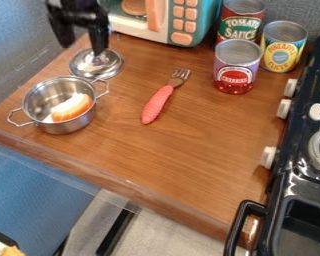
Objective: Move out the sushi from the silver pot and put it to the bottom right table
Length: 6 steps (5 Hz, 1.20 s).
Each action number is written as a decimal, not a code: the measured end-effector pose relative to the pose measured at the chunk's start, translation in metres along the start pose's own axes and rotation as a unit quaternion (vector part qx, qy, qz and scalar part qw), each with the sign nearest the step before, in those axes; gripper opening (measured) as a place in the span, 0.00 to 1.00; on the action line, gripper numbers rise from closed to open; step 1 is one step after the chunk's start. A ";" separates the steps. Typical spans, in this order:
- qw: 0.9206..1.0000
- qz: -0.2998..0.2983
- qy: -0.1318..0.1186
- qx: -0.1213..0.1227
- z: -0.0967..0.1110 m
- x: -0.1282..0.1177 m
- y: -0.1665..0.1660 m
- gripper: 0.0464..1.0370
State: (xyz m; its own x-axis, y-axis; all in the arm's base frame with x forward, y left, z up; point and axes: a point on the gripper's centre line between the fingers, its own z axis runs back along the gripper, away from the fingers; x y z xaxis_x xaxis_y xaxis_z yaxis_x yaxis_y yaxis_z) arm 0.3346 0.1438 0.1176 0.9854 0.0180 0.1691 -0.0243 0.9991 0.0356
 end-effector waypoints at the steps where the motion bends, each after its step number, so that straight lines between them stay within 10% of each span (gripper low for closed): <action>1: 0.999 -0.050 -0.011 -0.007 0.008 -0.031 -0.011 0.96; 6: 0.987 -0.153 0.052 0.007 -0.066 -0.073 -0.017 0.96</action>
State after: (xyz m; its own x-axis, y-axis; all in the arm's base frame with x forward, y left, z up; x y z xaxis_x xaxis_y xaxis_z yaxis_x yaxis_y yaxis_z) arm 0.2741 0.1284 0.0401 0.9592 -0.2790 0.0463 0.2745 0.9579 0.0836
